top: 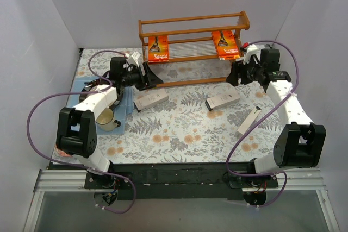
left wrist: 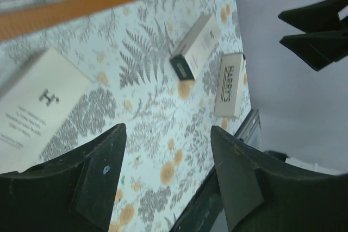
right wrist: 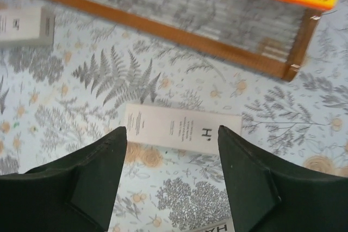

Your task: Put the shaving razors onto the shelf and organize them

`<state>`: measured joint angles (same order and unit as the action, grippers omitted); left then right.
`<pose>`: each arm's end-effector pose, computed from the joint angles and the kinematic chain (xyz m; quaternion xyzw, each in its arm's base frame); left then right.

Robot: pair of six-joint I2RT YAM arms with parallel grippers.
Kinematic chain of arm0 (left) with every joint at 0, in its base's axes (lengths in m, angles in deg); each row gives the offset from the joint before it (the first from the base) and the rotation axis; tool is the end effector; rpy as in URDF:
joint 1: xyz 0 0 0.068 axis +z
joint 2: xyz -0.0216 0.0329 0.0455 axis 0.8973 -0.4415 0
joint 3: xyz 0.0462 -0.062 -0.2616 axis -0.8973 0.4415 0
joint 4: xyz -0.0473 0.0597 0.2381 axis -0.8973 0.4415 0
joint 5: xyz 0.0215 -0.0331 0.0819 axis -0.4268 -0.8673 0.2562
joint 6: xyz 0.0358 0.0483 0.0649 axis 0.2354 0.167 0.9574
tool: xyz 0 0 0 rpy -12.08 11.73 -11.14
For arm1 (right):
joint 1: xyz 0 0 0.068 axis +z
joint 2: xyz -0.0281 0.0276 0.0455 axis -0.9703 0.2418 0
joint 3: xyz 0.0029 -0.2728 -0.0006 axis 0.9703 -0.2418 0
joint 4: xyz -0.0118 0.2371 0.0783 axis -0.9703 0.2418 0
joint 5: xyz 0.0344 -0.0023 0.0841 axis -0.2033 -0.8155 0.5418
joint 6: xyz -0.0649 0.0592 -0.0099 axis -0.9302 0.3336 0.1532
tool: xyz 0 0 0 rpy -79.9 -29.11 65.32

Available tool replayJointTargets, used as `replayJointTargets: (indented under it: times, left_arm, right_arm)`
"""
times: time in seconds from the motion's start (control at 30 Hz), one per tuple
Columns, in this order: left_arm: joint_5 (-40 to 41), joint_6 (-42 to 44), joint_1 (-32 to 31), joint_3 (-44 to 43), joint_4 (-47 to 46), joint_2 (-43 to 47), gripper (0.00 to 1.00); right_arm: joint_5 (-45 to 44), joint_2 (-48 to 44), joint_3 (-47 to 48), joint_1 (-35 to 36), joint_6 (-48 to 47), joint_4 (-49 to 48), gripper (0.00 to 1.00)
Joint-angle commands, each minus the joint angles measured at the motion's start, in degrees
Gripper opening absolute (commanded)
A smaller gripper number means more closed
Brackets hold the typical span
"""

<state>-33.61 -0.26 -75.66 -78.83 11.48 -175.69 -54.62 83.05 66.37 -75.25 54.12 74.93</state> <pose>0.3603 -0.1289 0.2434 -0.2726 0.7941 -0.5302 0.1184 0.3470 0.0377 0.3032 -0.1707 0.8528 0.1589 0.4673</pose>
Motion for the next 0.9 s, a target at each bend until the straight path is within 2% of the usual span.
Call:
replayJointTargets:
  times: [0.0,0.07,0.1,0.13,0.17,0.23,0.27,0.33,0.4,0.6,0.63,0.87]
  left_arm:
    - [-3.57,4.97,-2.19,7.00,0.87,7.92,0.63]
    - [-3.83,7.97,-3.25,9.19,2.27,9.33,0.68]
    - [-4.44,8.50,-4.04,9.82,2.88,9.86,0.71]
    - [-6.71,9.89,-4.49,10.26,4.02,10.30,0.74]
    - [-8.04,10.69,-4.75,10.26,4.81,10.39,0.76]
    - [-10.59,11.22,-6.16,10.61,5.35,11.09,0.79]
    - [-11.47,12.18,-6.60,10.35,5.70,11.01,0.80]
    - [-13.32,14.55,-8.09,8.51,8.14,10.57,0.80]
    - [-13.24,19.29,-9.05,7.45,9.56,10.04,0.80]
    - [-7.18,32.99,-9.32,1.92,17.30,6.27,0.82]
    - [-6.65,33.81,-9.24,1.56,18.52,5.91,0.82]
    - [-6.03,35.57,-9.32,0.68,21.87,2.93,0.82]
  right_arm:
    - [8.34,-0.83,-2.51,-0.23,-16.84,10.26,0.77]
    - [6.59,-0.56,-2.78,-0.23,-26.73,14.50,0.78]
    - [5.36,-0.30,-2.00,-0.23,-31.50,21.39,0.78]
    - [4.39,-0.56,-2.07,-0.23,-35.20,23.73,0.77]
    - [3.43,-0.91,-2.34,-1.79,-42.80,26.19,0.77]
    - [3.94,-2.84,-2.60,-4.09,-50.84,33.28,0.77]
    - [3.42,-3.37,-2.43,-4.53,-60.02,35.94,0.77]
    - [2.11,-4.25,-1.73,-5.06,-69.55,44.78,0.79]
    - [-0.44,-4.86,-2.16,-5.24,-78.69,47.82,0.79]
    - [-2.47,-4.17,-3.66,-5.24,-92.43,47.74,0.83]
    - [-2.73,-2.95,-4.01,-5.24,-96.80,48.18,0.83]
    - [-7.91,0.67,-7.17,-3.57,-108.17,49.68,0.83]
